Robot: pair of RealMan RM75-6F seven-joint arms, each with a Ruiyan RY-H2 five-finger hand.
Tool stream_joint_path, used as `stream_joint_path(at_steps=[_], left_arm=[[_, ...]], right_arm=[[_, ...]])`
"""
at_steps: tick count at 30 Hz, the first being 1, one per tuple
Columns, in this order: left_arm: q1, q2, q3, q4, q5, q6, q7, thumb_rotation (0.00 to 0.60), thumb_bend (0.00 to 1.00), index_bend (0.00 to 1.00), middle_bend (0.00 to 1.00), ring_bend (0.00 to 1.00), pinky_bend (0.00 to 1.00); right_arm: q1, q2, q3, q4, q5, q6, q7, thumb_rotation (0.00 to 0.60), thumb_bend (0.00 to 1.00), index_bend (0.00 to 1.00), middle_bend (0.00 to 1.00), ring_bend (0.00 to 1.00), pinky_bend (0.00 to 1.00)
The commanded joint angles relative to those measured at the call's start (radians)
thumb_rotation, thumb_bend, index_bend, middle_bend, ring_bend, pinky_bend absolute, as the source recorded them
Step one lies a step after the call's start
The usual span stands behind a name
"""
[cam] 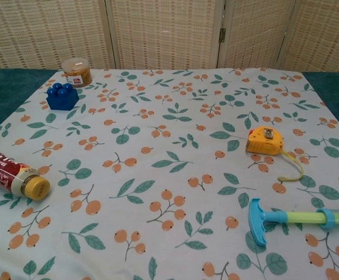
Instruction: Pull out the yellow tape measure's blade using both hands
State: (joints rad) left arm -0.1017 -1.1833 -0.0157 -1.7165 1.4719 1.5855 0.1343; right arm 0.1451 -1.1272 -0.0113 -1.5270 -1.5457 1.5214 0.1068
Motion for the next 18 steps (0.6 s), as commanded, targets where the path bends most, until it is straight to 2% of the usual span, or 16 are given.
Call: stream_joint_path(at_steps=[1,10,18], left_arm=[[0.002,-0.001,-0.003,0.001,-0.001,-0.002,0.002,0.6,0.39,0.15,0.07,0.06,0.0],[0.004,-0.003,-0.013,0.004,0.008,-0.014,-0.006,0.6,0.39,0.15,0.07,0.06,0.0],[0.007,-0.005,-0.017,0.008,0.017,-0.023,-0.015,0.6,0.39,0.15,0.07,0.06,0.0]], right_arm=[[-0.003,-0.003,0.004,0.0,0.001,-0.001,-0.005,0.6,0.35,0.07,0.19,0.2,0.0],[0.012,-0.009,0.028,-0.032,0.016,-0.044,-0.052,0.6,0.35,0.07,0.2,0.21,0.0],[0.142,-0.063,0.069,-0.085,0.089,-0.275,-0.199,0.6,0.35,0.07,0.19,0.2,0.0]])
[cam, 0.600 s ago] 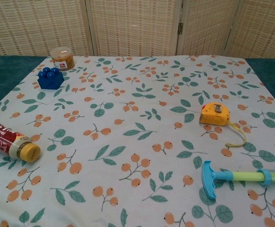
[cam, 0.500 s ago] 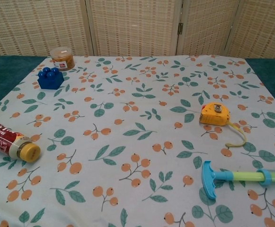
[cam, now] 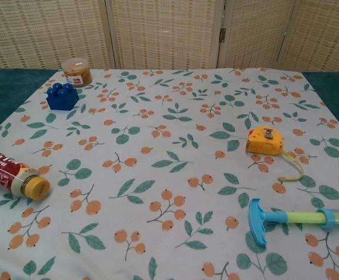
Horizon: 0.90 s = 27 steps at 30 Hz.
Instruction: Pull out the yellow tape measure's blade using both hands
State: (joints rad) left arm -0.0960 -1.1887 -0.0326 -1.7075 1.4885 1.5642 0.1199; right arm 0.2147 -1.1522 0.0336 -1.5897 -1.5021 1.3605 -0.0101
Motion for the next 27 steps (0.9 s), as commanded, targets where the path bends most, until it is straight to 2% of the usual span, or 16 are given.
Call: stream_joint_path(at_steps=[1,5,11,17,27], left_arm=[[0.002,0.001,0.0,-0.002,0.001,-0.002,-0.002,0.6,0.39,0.15,0.07,0.06,0.0],[0.006,0.001,-0.003,0.002,0.004,0.001,-0.012,0.6,0.39,0.15,0.07,0.06,0.0],[0.013,-0.002,-0.003,0.012,0.008,0.001,-0.021,0.6,0.39,0.15,0.07,0.06,0.0],[0.018,-0.002,-0.002,0.018,0.005,-0.006,-0.028,0.6,0.39,0.15,0.07,0.06,0.0],[0.018,-0.01,-0.007,0.032,0.009,-0.013,-0.034,0.6,0.39,0.15,0.07,0.06,0.0]], right_arm=[[0.091,-0.051,0.03,-0.022,0.062,-0.147,-0.105,0.6,0.35,0.07,0.19,0.2,0.0],[0.173,-0.13,0.06,0.002,0.142,-0.276,-0.21,0.6,0.35,0.07,0.17,0.19,0.0],[0.265,-0.247,0.104,0.082,0.268,-0.389,-0.327,0.6,0.35,0.07,0.15,0.18,0.0],[0.334,-0.323,0.132,0.165,0.373,-0.459,-0.392,0.6,0.35,0.07,0.15,0.17,0.0],[0.41,-0.407,0.151,0.274,0.469,-0.515,-0.431,0.6,0.35,0.1,0.16,0.19,0.0]])
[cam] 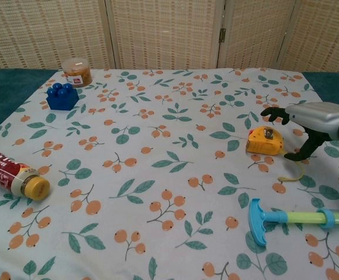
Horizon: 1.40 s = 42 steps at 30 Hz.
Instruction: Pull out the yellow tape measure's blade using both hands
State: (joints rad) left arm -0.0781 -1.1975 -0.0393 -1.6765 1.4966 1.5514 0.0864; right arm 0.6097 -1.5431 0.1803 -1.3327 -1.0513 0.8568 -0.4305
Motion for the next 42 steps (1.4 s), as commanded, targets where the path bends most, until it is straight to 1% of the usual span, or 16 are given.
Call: stream_joint_path(at_steps=[1,7,10,13,15,18,21,24,26,29,31,34,37,42], left_arm=[[0.0,-0.002,-0.001,0.001,0.002,-0.001,0.0,0.6,0.39,0.15,0.07,0.06,0.0],[-0.001,-0.004,-0.003,0.006,0.001,-0.007,0.0,0.6,0.39,0.15,0.07,0.06,0.0],[0.001,-0.006,-0.005,0.009,-0.001,-0.006,-0.002,0.6,0.39,0.15,0.07,0.06,0.0],[0.001,-0.009,-0.006,0.015,-0.003,-0.008,-0.006,0.6,0.39,0.15,0.07,0.06,0.0],[-0.001,-0.01,-0.009,0.018,-0.004,-0.01,-0.008,0.6,0.39,0.15,0.07,0.06,0.0],[-0.011,-0.013,-0.018,0.018,0.001,-0.015,-0.012,0.6,0.39,0.15,0.07,0.06,0.0],[-0.031,-0.015,-0.031,0.005,0.016,-0.026,-0.025,0.6,0.39,0.15,0.07,0.06,0.0],[-0.067,-0.016,-0.05,-0.024,0.032,-0.055,-0.055,0.6,0.39,0.15,0.07,0.06,0.0],[-0.098,-0.027,-0.065,-0.042,0.049,-0.074,-0.069,0.6,0.39,0.16,0.07,0.06,0.0],[-0.146,-0.053,-0.08,-0.055,0.076,-0.112,-0.049,0.6,0.39,0.16,0.07,0.07,0.0],[-0.178,-0.066,-0.088,-0.073,0.081,-0.148,-0.037,0.6,0.39,0.15,0.07,0.07,0.0],[-0.237,-0.084,-0.105,-0.106,0.089,-0.21,-0.017,0.6,0.39,0.13,0.07,0.07,0.0],[-0.285,-0.107,-0.124,-0.132,0.086,-0.254,0.018,0.6,0.38,0.11,0.07,0.07,0.0],[-0.339,-0.15,-0.136,-0.165,0.075,-0.303,0.064,0.6,0.37,0.08,0.07,0.06,0.0]], right_arm=[[0.021,-0.023,0.005,0.023,0.024,-0.014,-0.015,0.6,0.35,0.11,0.17,0.19,0.0],[0.06,-0.063,0.009,0.071,0.068,-0.032,-0.042,0.6,0.35,0.15,0.2,0.19,0.0],[0.07,-0.078,0.009,0.089,0.078,-0.029,-0.048,0.6,0.35,0.2,0.23,0.19,0.0],[0.081,-0.094,0.01,0.111,0.094,-0.03,-0.057,0.6,0.35,0.31,0.3,0.2,0.0],[0.088,-0.106,0.011,0.126,0.098,-0.027,-0.057,0.6,0.35,0.43,0.36,0.23,0.0],[0.088,-0.115,0.014,0.13,0.072,-0.01,-0.022,0.6,0.35,0.53,0.42,0.27,0.01],[0.077,-0.11,0.018,0.105,0.027,0.019,0.038,0.6,0.35,0.56,0.45,0.3,0.02],[0.059,-0.091,0.02,0.047,-0.027,0.048,0.123,0.6,0.35,0.57,0.46,0.31,0.02],[0.039,-0.087,0.017,0.011,-0.082,0.08,0.206,0.6,0.35,0.57,0.46,0.31,0.02],[0.018,-0.097,0.008,-0.016,-0.159,0.115,0.335,0.6,0.35,0.57,0.46,0.32,0.02],[0.009,-0.116,0.008,-0.021,-0.201,0.143,0.415,0.6,0.35,0.57,0.46,0.32,0.02],[-0.008,-0.169,0.009,-0.019,-0.269,0.202,0.57,0.6,0.35,0.57,0.47,0.33,0.02],[-0.008,-0.216,0.006,-0.003,-0.325,0.241,0.67,0.6,0.35,0.57,0.47,0.34,0.02],[0.004,-0.283,-0.01,0.044,-0.408,0.298,0.735,0.6,0.35,0.57,0.47,0.34,0.02]])
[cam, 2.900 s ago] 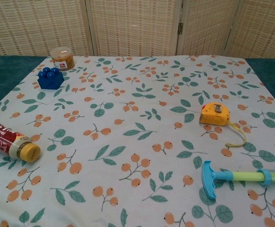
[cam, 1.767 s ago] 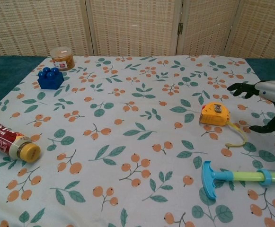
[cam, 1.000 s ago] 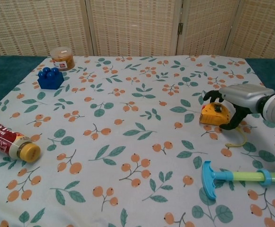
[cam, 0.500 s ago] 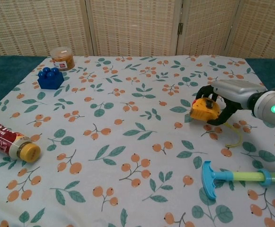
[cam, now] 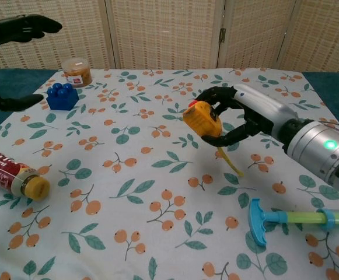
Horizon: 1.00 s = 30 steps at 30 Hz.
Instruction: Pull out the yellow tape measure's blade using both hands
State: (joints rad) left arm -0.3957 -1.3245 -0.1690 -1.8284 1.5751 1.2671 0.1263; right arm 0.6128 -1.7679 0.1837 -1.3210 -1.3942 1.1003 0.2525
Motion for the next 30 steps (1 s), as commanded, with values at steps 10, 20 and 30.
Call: stream_joint_path(at_steps=[10,20,30], left_arm=[[-0.094,-0.13,-0.007,-0.027,-0.046,-0.081,0.125,0.6,0.37,0.05,0.07,0.06,0.0],[-0.155,-0.208,-0.029,-0.023,-0.108,-0.112,0.208,0.6,0.37,0.05,0.07,0.06,0.0],[-0.179,-0.233,-0.023,-0.033,-0.137,-0.112,0.245,0.6,0.37,0.06,0.07,0.06,0.0]], right_arm=[[0.024,-0.182,-0.015,0.115,-0.143,0.135,0.161,0.6,0.35,0.57,0.47,0.34,0.02],[0.041,-0.238,-0.025,0.186,-0.174,0.162,0.198,0.6,0.35,0.57,0.47,0.34,0.02],[0.052,-0.254,-0.019,0.201,-0.174,0.161,0.178,0.6,0.35,0.57,0.47,0.34,0.02]])
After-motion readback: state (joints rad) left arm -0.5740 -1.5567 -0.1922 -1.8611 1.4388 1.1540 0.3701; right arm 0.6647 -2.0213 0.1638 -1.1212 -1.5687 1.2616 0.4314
